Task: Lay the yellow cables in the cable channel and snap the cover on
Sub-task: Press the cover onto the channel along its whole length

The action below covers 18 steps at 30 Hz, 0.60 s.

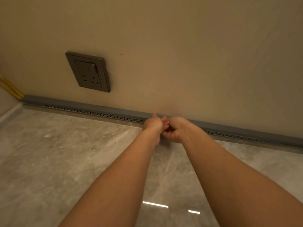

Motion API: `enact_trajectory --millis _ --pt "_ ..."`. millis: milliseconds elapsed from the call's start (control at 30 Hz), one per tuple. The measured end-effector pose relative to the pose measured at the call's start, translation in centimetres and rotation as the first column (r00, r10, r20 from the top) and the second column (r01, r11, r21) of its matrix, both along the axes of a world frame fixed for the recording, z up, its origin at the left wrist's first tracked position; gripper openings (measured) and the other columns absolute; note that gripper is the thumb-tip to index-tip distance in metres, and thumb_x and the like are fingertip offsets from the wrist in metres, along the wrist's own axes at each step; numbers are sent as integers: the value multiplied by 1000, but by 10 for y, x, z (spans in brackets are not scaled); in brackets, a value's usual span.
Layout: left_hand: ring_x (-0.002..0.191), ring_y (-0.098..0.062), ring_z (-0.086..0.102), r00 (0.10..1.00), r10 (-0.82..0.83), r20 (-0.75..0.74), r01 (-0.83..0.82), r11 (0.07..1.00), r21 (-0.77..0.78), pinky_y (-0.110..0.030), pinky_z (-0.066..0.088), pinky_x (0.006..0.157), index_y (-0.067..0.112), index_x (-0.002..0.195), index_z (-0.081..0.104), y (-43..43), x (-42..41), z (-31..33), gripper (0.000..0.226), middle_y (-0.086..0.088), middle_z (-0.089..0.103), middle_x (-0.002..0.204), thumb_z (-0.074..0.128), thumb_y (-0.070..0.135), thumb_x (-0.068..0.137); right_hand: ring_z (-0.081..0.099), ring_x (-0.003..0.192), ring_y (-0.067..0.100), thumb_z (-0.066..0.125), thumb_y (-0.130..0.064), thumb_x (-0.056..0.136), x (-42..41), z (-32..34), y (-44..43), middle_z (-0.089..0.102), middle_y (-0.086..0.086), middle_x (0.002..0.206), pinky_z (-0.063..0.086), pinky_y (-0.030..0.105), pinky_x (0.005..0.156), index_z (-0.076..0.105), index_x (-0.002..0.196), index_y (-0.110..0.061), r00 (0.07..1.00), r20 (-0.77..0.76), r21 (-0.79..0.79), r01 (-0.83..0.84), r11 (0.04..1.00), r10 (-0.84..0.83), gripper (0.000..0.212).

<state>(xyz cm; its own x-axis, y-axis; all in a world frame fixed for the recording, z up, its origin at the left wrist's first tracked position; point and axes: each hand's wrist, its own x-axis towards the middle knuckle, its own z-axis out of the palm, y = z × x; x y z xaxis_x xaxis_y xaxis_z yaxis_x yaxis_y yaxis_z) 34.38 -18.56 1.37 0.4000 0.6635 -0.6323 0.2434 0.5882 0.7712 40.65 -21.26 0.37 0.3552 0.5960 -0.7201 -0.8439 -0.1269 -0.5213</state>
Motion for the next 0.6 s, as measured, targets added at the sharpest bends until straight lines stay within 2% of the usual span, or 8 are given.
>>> enact_trajectory --millis 67,167,200,233,333,433,533,600 --pt "12 -3 29 1000 21 -8 -21 1000 -8 -3 17 22 9 72 53 -1 2 1 46 -1 56 34 27 29 104 28 18 1 36 -8 101 -1 -2 -2 46 -1 35 23 11 22 46 72 -8 1000 0 6 -21 1000 21 30" --pt "12 -4 32 999 35 -37 -34 999 25 -4 18 22 11 68 45 0 4 2 43 1 44 26 27 28 103 30 18 2 39 -12 100 -2 -3 -2 54 -7 72 24 11 23 58 94 -6 999 -28 30 -17 999 18 22" --pt "12 -4 32 998 28 -50 -26 999 33 -5 18 22 10 67 44 -1 4 2 43 0 44 27 27 27 103 30 18 3 39 -13 100 -2 -4 -3 53 -5 68 24 11 23 59 105 -6 999 -33 34 -20 999 21 22" --pt "11 -4 31 998 16 -66 -14 999 35 -5 19 22 10 64 42 0 4 2 45 0 42 25 27 27 103 30 18 3 40 -15 100 -2 -5 -4 51 0 56 25 10 23 59 106 -6 999 -27 34 -35 999 36 22" --pt "11 -6 29 990 -24 -137 29 999 37 -4 21 23 10 56 37 1 4 2 50 3 36 19 25 25 102 32 20 3 44 -19 99 -2 -7 -11 42 1 30 27 9 25 48 75 -6 997 -10 35 -70 997 71 28" --pt "11 -8 30 986 -27 -164 35 998 46 -6 22 22 10 55 38 2 6 2 49 1 37 21 27 24 101 34 22 4 46 -21 98 -1 -10 -17 44 1 32 28 9 27 45 71 -6 998 -23 66 -63 996 65 30" --pt "12 -6 30 990 -35 -140 40 999 33 -4 20 24 10 62 42 0 7 2 44 -2 48 39 25 22 101 37 23 4 46 -23 98 3 -9 -25 47 3 35 30 10 27 47 71 -2 997 -40 95 -57 994 61 33" --pt "18 -8 35 993 -19 -120 23 999 31 -3 24 30 11 73 49 -2 6 3 40 -1 53 42 25 24 102 40 24 3 45 -24 98 8 -10 -33 51 4 36 31 10 27 52 81 3 998 -2 90 -69 994 70 33"
